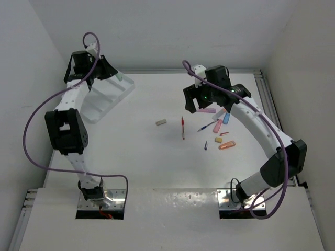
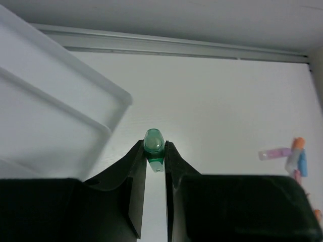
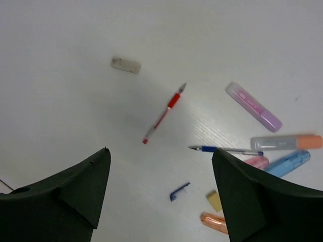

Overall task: Sort the stationery into containers
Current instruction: Place the pen in the storage box.

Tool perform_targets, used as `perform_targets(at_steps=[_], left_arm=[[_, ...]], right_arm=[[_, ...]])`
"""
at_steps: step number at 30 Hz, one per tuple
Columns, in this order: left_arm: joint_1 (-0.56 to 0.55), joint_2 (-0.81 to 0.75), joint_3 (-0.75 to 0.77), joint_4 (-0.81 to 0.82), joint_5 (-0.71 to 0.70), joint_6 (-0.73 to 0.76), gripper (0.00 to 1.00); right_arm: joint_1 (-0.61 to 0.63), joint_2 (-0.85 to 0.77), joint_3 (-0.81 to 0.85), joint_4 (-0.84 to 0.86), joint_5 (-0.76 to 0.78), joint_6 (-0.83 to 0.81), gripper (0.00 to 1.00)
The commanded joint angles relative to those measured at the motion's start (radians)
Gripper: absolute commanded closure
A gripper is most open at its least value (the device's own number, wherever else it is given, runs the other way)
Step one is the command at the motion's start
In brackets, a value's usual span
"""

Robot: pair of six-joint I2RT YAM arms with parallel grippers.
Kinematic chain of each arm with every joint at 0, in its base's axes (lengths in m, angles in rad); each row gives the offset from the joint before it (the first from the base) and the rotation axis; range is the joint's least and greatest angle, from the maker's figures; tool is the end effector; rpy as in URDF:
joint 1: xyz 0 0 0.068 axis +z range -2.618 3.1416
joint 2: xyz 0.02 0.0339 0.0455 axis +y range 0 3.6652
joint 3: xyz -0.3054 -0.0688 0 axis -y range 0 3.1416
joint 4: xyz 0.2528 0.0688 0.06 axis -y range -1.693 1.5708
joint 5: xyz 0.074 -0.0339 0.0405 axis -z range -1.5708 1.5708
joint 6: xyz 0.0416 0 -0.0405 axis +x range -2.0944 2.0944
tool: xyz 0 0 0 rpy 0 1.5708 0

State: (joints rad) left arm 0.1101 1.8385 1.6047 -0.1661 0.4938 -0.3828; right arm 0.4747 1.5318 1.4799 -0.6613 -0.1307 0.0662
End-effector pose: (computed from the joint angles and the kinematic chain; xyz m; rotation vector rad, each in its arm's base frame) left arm 0.4619 0.0312 0.3648 -0.1599 1.9724 -0.6633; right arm 0.3096 0.1652 0.3901 -0.5369 2.2510 0.4284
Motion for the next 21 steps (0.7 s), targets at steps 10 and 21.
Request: perform_targets(at_steps=[10,21], left_arm=[[0.066,0.364,0.297,0.1,0.075,0.036,0.97],[0.042,0.475,0.357,0.148,0.026,0.028,0.94]], right_arm=[[-0.131,-0.071,-0.188,-0.054,-0.015,-0.12,0.2],[-0.234,-0.067,-0.29,-0.044,0.002,-0.17,0.22]])
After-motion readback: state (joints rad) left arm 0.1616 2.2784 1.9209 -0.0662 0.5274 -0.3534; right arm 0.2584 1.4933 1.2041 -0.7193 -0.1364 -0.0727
